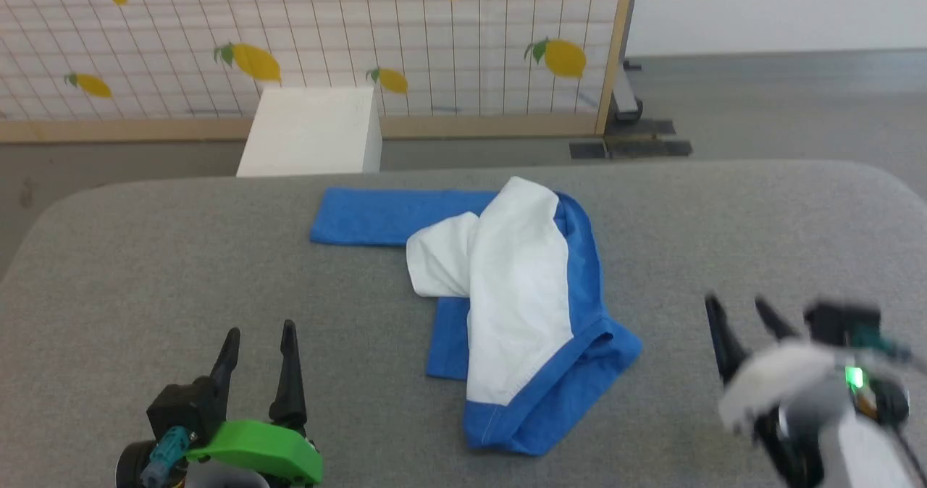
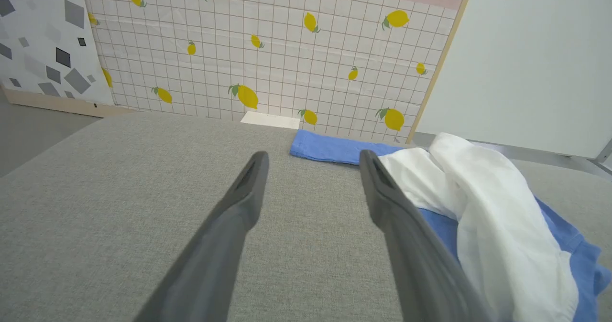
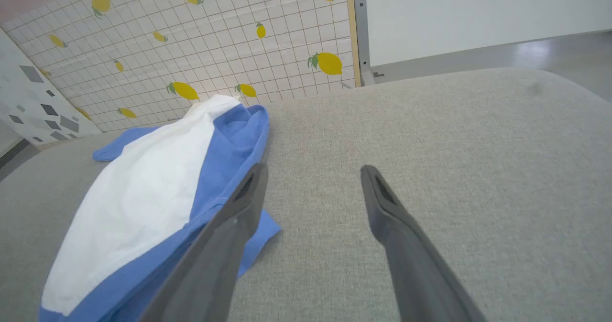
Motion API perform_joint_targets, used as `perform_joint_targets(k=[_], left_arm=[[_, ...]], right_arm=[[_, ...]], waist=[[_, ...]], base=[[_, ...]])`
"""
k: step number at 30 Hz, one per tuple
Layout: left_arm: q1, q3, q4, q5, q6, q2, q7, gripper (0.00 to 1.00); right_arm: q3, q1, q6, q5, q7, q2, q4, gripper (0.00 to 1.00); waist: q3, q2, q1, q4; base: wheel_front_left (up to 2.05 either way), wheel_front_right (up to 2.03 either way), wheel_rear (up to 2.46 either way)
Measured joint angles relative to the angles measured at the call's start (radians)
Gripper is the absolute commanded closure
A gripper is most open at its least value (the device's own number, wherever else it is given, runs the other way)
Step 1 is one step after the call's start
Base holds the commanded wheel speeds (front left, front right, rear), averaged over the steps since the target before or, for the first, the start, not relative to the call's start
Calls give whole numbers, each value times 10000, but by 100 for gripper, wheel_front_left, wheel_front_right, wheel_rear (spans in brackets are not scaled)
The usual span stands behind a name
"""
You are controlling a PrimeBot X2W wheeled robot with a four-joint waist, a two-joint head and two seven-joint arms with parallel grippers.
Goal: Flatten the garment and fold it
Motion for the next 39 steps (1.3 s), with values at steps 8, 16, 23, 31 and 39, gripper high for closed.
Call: perform_joint_targets(k=[8,16,23,31,39], left_arm=[[-667,362,-255,593,-725,-541,0,0],[-1574,531,-290,1028,-1331,-1018,0,0],[-1688,855,-117,1398,-1662,-1302,0,0],[-1591,1212,182,1572,-1866,-1534,0,0],[-811,1388,382,1622,-1910,-1724,0,0]], right_arm=[[472,-4428,0,-1561,4056,-6,1584,0],[732,-6309,0,-2895,6148,-6,3641,0],[953,-6417,0,-2853,6518,0,4773,97],[-136,-6419,0,-2266,4491,-153,4332,100],[-2936,-4016,2,-1795,3747,-963,1956,100]], waist=[[1151,0,0,164],[2293,0,0,821],[2964,0,0,1535],[2820,0,2,1684],[1849,0,1,1330]], base=[[0,0,0],[0,0,0],[0,0,0],[0,0,0],[0,0,0]])
